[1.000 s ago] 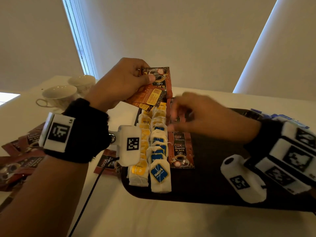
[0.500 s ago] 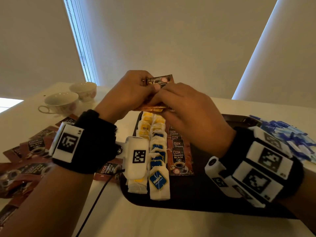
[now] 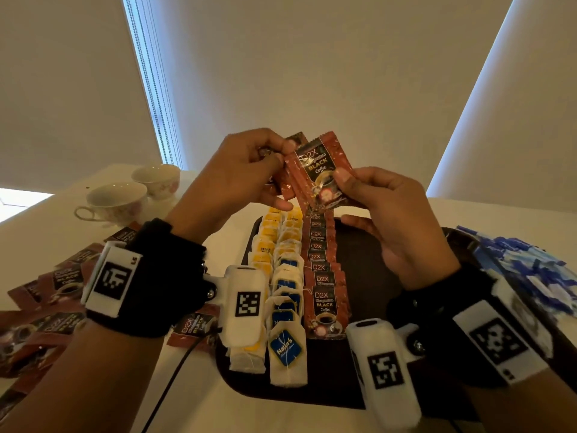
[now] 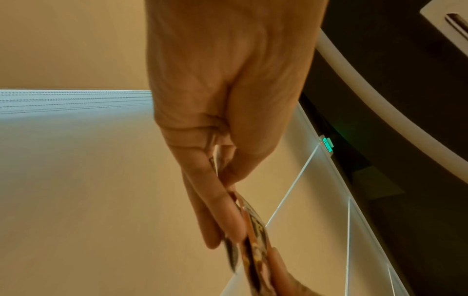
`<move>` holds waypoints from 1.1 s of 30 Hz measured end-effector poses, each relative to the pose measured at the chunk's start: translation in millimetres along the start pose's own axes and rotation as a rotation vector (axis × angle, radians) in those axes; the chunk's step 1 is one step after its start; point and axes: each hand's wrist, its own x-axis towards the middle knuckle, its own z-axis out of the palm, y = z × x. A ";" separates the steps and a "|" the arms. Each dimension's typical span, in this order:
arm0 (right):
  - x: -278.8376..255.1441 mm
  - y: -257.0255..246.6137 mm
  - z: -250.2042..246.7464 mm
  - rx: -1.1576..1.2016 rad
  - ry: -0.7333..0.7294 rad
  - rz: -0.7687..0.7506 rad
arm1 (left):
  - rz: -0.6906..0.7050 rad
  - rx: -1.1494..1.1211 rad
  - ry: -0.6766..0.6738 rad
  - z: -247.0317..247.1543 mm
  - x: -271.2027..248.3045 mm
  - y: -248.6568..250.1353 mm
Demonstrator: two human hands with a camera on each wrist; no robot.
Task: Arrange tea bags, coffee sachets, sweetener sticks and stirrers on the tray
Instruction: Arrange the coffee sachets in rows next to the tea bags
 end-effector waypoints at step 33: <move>-31.8 15.1 -50.1 -0.926 -0.708 0.734 | 0.167 0.035 0.027 -20.6 -2.6 7.1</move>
